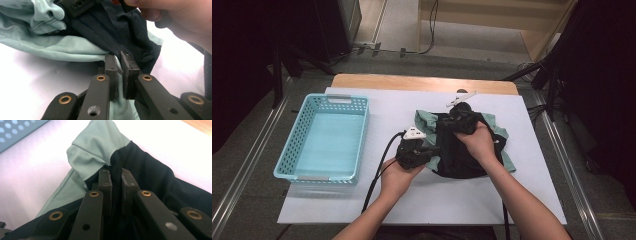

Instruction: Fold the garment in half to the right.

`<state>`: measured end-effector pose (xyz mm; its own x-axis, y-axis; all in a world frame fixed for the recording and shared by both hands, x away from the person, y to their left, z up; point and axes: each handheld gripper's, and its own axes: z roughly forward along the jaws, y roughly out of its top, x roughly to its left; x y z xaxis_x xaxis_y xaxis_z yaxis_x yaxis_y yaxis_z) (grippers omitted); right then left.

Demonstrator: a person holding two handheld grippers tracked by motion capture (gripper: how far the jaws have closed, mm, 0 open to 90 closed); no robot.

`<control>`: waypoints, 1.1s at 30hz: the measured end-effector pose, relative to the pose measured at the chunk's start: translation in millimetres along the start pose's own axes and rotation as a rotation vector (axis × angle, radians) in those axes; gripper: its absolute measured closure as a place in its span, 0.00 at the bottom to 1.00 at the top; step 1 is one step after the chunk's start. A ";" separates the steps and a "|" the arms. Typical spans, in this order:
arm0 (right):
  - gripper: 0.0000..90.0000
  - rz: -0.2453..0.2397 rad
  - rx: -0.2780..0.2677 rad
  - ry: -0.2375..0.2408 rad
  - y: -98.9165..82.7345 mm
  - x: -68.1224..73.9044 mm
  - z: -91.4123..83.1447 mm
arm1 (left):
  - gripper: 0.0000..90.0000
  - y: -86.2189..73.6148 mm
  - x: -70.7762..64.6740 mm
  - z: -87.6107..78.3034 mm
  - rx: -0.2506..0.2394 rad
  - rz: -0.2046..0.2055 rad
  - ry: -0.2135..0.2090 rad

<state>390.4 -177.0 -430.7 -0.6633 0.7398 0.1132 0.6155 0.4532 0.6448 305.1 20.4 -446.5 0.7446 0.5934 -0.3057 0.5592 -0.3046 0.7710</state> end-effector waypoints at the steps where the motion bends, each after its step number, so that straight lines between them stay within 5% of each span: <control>1: 0.89 0.007 -0.005 0.006 -0.7 -2.5 -1.8 | 0.95 1.5 -0.7 0.5 -0.001 -0.003 -0.003; 19: 0.89 0.093 -0.062 0.004 -10.9 -27.9 -31.4 | 0.95 29.1 -10.9 10.8 0.004 0.011 -0.063; 33: 0.89 0.175 -0.120 -0.015 -23.7 -47.2 -58.2 | 0.95 53.9 -26.4 21.5 0.004 0.060 -0.098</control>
<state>382.4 -251.5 -407.3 -0.5440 0.8096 0.2204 0.6650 0.2559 0.7016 323.4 -27.7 -408.8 0.8085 0.4988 -0.3124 0.5140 -0.3400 0.7875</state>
